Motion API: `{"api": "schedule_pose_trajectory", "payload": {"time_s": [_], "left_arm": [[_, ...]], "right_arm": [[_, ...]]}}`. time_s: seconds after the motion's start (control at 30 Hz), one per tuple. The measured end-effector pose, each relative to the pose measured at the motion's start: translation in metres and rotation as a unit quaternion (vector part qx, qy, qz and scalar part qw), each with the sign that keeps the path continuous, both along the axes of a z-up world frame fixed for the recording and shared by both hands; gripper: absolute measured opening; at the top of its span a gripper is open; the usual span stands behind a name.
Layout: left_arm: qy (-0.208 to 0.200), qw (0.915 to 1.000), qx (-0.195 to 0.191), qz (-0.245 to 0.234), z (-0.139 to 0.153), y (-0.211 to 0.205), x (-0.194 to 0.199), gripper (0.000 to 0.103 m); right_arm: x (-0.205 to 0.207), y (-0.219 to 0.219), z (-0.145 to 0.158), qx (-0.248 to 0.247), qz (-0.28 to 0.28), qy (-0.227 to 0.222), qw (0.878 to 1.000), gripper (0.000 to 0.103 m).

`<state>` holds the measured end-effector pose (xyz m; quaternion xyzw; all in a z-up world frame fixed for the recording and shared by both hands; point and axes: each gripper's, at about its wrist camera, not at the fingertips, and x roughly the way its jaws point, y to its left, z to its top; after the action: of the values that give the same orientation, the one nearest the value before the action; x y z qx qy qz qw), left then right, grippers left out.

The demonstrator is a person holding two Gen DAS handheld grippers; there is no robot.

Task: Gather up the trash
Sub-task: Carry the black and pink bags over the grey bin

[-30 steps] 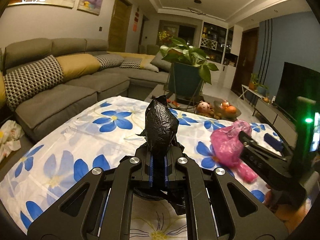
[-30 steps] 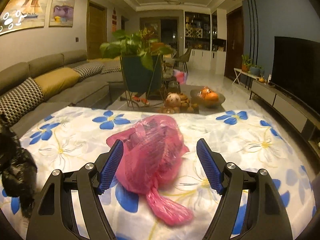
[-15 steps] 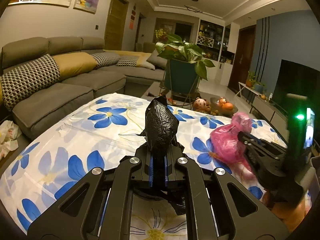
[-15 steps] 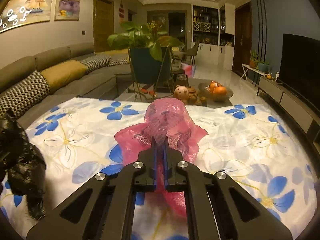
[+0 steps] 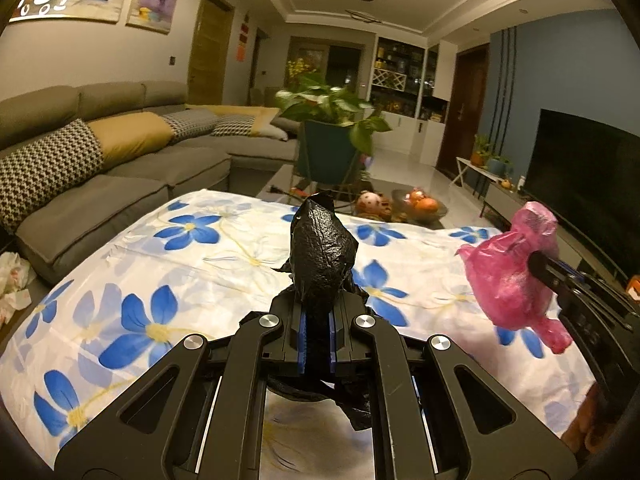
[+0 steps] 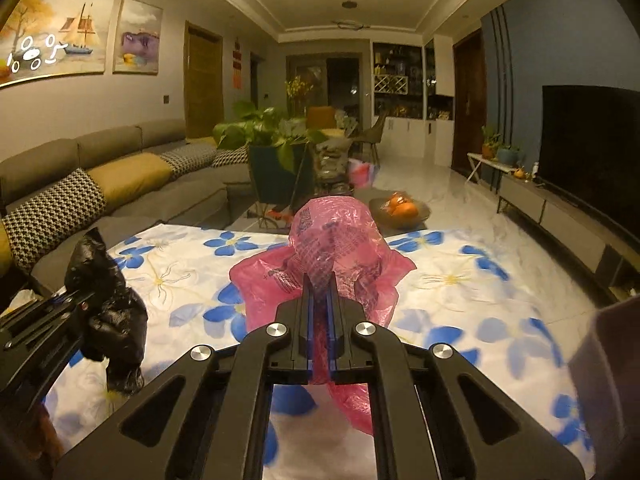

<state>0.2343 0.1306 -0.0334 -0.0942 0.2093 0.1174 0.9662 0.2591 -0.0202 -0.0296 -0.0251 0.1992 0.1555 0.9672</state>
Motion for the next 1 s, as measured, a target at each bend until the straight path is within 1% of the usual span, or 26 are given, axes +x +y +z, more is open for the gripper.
{"api": "schedule_pose_trajectory", "payload": {"time_s": [0.13,0.3,0.43,0.47,0.5,0.57,0.67,0.73,0.8,0.83,0.93,0.97,1.0], "left_arm": [[-0.005,0.9996,0.003,-0.026,0.009,-0.026,-0.006,0.007],[-0.014,0.9967,0.014,-0.078,0.020,-0.076,-0.012,0.007],[-0.022,0.9911,0.025,-0.129,0.027,-0.123,-0.013,0.007],[-0.024,0.9878,0.024,-0.152,0.031,-0.141,-0.013,0.007],[-0.026,0.9858,0.023,-0.165,0.032,-0.152,-0.013,0.007],[-0.035,0.9783,0.026,-0.203,0.037,-0.185,-0.013,0.007],[-0.060,0.9636,0.036,-0.258,0.044,-0.236,-0.015,0.007],[-0.068,0.9526,0.029,-0.295,0.045,-0.264,-0.012,0.007],[-0.072,0.9448,0.023,-0.319,0.044,-0.287,-0.009,0.007],[-0.076,0.9377,0.018,-0.339,0.043,-0.302,-0.007,0.007],[-0.077,0.9259,0.010,-0.370,0.038,-0.333,0.001,0.007],[-0.079,0.9197,0.007,-0.385,0.035,-0.347,0.004,0.008],[-0.079,0.9179,0.009,-0.389,0.033,-0.354,0.007,0.008]], "right_arm": [[-0.023,-0.031,0.008,0.001,-0.015,-0.014,1.000,0.006],[-0.049,-0.080,0.015,0.000,-0.052,-0.029,0.998,0.006],[-0.064,-0.125,0.018,0.002,-0.095,-0.038,0.995,0.006],[-0.068,-0.140,0.019,0.000,-0.111,-0.042,0.993,0.006],[-0.072,-0.156,0.019,-0.002,-0.129,-0.045,0.991,0.006],[-0.078,-0.184,0.019,-0.003,-0.160,-0.049,0.986,0.006],[-0.086,-0.226,0.017,-0.007,-0.210,-0.056,0.976,0.006],[-0.091,-0.258,0.016,-0.004,-0.244,-0.058,0.968,0.006],[-0.095,-0.288,0.013,0.002,-0.273,-0.058,0.960,0.006],[-0.093,-0.298,0.012,0.007,-0.281,-0.056,0.958,0.006],[-0.093,-0.327,0.006,0.018,-0.296,-0.050,0.954,0.006],[-0.093,-0.332,0.005,0.020,-0.299,-0.050,0.953,0.006],[-0.093,-0.338,0.003,0.023,-0.299,-0.051,0.952,0.006]]}}
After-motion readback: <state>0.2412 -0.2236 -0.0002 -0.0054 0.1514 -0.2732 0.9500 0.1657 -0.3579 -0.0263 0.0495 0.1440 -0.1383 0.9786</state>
